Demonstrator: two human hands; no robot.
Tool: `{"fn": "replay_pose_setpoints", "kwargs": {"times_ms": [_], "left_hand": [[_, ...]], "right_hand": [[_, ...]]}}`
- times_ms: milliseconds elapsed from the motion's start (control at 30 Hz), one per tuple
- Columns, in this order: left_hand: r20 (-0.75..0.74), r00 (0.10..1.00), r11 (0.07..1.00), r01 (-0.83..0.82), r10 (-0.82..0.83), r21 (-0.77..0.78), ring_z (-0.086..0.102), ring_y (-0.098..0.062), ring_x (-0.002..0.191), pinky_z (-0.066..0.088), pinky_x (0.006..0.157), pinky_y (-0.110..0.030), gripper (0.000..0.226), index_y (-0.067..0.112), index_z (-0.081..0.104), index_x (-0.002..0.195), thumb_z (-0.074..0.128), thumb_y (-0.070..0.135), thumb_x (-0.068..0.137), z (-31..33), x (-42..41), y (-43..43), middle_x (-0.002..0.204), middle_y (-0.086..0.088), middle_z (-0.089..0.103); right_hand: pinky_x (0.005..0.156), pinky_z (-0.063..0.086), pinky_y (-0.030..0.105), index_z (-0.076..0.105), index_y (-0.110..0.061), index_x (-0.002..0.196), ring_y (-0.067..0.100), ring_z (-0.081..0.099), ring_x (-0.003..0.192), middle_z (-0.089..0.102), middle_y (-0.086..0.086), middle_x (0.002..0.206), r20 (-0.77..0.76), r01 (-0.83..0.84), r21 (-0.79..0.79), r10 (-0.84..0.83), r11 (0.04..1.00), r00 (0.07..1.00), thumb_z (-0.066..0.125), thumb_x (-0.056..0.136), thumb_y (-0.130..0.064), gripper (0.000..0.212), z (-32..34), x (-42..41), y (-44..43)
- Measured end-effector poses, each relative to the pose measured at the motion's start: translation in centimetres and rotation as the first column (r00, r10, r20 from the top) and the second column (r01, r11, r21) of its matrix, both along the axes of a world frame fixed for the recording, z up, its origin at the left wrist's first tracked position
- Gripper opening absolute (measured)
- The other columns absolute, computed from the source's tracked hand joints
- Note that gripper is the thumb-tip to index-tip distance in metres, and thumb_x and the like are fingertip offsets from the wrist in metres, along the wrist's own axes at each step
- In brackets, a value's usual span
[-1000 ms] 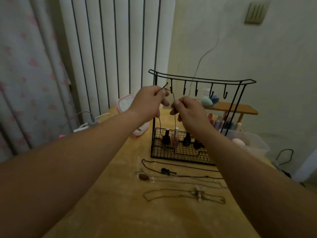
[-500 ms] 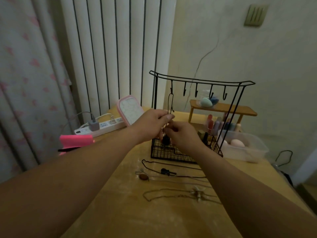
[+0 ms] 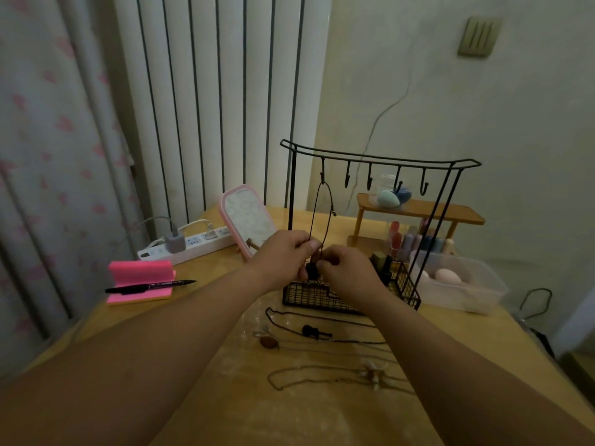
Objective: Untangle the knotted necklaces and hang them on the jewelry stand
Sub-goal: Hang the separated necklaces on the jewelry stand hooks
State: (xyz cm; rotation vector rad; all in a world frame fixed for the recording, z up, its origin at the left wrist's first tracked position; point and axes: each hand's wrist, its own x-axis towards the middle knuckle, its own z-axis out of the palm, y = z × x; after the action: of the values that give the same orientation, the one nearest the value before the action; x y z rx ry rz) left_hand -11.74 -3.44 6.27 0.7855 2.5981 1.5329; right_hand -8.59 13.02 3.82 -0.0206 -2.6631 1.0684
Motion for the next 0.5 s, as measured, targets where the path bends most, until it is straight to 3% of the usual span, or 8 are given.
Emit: {"fn": "replay_pose_setpoints", "kwargs": {"times_ms": [67,233,333,500], "left_hand": [[0.007,1.000,1.000,-0.001,0.001,-0.006,0.071,-0.023,0.068,0.060,0.073,-0.045,0.025,0.014,0.071,0.103,0.051,0.029,0.109,-0.1,0.1,0.1,0.085,-0.014,0.072],[0.019,1.000,0.997,-0.015,0.016,-0.070,0.066,-0.014,0.059,0.053,0.059,-0.028,0.029,0.014,0.070,0.103,0.047,0.030,0.111,-0.5,0.5,0.4,0.070,0.002,0.065],[0.012,0.999,0.984,-0.036,0.038,-0.176,0.062,-0.014,0.056,0.046,0.054,-0.029,0.031,0.015,0.071,0.101,0.046,0.032,0.111,-1.0,0.1,0.8,0.070,0.000,0.061],[-0.035,0.999,0.922,-0.052,0.041,-0.383,0.058,-0.021,0.073,0.043,0.062,-0.033,0.035,0.013,0.070,0.092,0.047,0.034,0.109,-1.9,-0.6,1.2,0.081,-0.006,0.063]], "right_hand": [[0.066,0.047,0.022,0.072,-0.018,0.114,0.006,0.064,0.085,0.066,-0.010,0.092,-0.005,0.010,0.002,-0.010,1.000,1.000,0.061,0.103,-0.024,0.016,0.0,0.1,0.2],[0.068,0.050,0.024,0.073,-0.020,0.108,0.008,0.065,0.084,0.068,-0.008,0.091,-0.009,0.021,-0.009,-0.021,1.000,1.000,0.061,0.103,-0.027,0.014,0.1,0.3,0.4],[0.069,0.052,0.025,0.072,-0.022,0.102,0.008,0.066,0.083,0.070,-0.008,0.087,-0.084,0.042,-0.054,-0.046,0.998,0.995,0.063,0.102,-0.028,0.011,0.4,0.4,0.2],[0.067,0.049,0.022,0.073,-0.024,0.103,0.002,0.063,0.084,0.068,-0.012,0.089,-0.182,0.067,-0.086,-0.082,0.994,0.980,0.063,0.102,-0.028,0.010,1.2,0.0,-0.6]]}}
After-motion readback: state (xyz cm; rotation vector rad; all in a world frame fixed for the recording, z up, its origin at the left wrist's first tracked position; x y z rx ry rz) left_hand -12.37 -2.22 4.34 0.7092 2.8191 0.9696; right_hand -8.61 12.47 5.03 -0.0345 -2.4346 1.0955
